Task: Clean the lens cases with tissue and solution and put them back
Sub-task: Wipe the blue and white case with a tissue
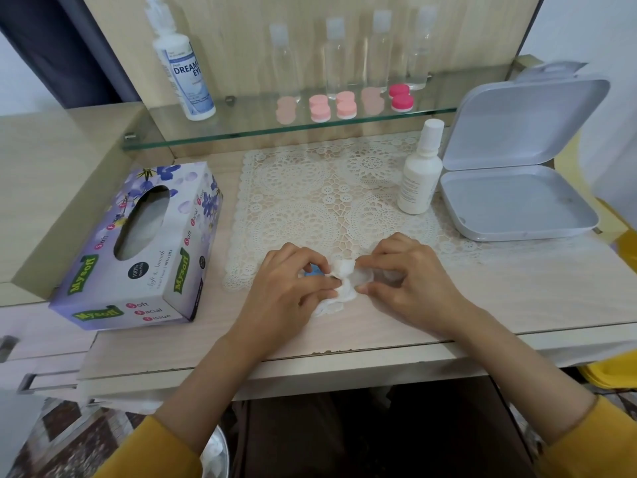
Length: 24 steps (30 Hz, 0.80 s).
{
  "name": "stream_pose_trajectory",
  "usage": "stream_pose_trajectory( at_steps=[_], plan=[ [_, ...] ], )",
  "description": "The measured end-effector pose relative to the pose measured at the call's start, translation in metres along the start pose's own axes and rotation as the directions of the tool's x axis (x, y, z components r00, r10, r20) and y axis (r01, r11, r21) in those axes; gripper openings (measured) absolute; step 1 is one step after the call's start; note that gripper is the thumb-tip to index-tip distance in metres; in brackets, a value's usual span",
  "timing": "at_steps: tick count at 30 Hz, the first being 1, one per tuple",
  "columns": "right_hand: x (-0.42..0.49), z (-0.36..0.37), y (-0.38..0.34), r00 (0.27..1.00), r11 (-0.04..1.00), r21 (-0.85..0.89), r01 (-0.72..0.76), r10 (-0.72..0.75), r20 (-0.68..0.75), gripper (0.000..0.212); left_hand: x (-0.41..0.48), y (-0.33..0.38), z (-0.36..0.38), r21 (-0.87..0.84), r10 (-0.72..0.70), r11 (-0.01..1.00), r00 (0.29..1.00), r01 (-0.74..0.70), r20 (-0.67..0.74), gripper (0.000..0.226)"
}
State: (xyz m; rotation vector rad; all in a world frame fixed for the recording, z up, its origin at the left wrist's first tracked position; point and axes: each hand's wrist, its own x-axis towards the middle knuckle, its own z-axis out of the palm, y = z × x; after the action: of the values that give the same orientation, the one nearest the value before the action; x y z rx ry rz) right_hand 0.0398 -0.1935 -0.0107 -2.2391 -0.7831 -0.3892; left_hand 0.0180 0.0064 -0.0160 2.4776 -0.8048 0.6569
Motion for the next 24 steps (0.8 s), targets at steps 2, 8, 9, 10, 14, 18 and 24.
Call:
stream_pose_trajectory(
  at_steps=[2,8,9,10,14,18,24],
  plan=[
    [-0.0003,0.0004,-0.0004,1.000,1.000,0.001,-0.010,0.010,-0.001,0.026,0.0000,0.0003,-0.0001,-0.038,-0.023,0.999,1.000,0.022,-0.015,0.016],
    [0.0003,-0.0004,-0.0026,1.000,1.000,0.016,-0.016,0.016,-0.018,0.026,0.0006,0.0039,-0.0019,0.140,0.015,0.990,0.999,-0.009,-0.044,0.018],
    [0.0002,-0.0007,-0.0030,1.000,1.000,0.018,-0.015,0.016,-0.022,0.026,0.0005,0.0033,-0.0023,0.152,0.033,0.988,0.999,-0.027,-0.036,0.019],
    [0.0000,-0.0010,-0.0034,1.000,1.000,0.019,-0.016,0.017,-0.025,0.025,0.0005,0.0023,-0.0026,0.148,0.046,0.988,0.999,-0.041,-0.027,0.019],
    [-0.0005,-0.0006,-0.0048,0.999,1.000,0.023,-0.016,0.017,-0.043,0.026,0.0007,0.0023,-0.0030,0.081,0.023,0.996,1.000,-0.022,-0.016,0.019],
    [-0.0008,0.0003,-0.0047,0.999,0.999,0.029,-0.035,0.036,-0.034,0.028,0.0002,0.0035,-0.0018,0.054,0.002,0.999,1.000,-0.002,0.011,0.020],
    [-0.0023,0.0027,-0.0036,0.998,0.999,-0.029,-0.042,0.041,-0.042,0.033,-0.0018,0.0077,-0.0032,-0.023,-0.032,0.999,0.998,0.031,-0.054,0.023]
  ],
)
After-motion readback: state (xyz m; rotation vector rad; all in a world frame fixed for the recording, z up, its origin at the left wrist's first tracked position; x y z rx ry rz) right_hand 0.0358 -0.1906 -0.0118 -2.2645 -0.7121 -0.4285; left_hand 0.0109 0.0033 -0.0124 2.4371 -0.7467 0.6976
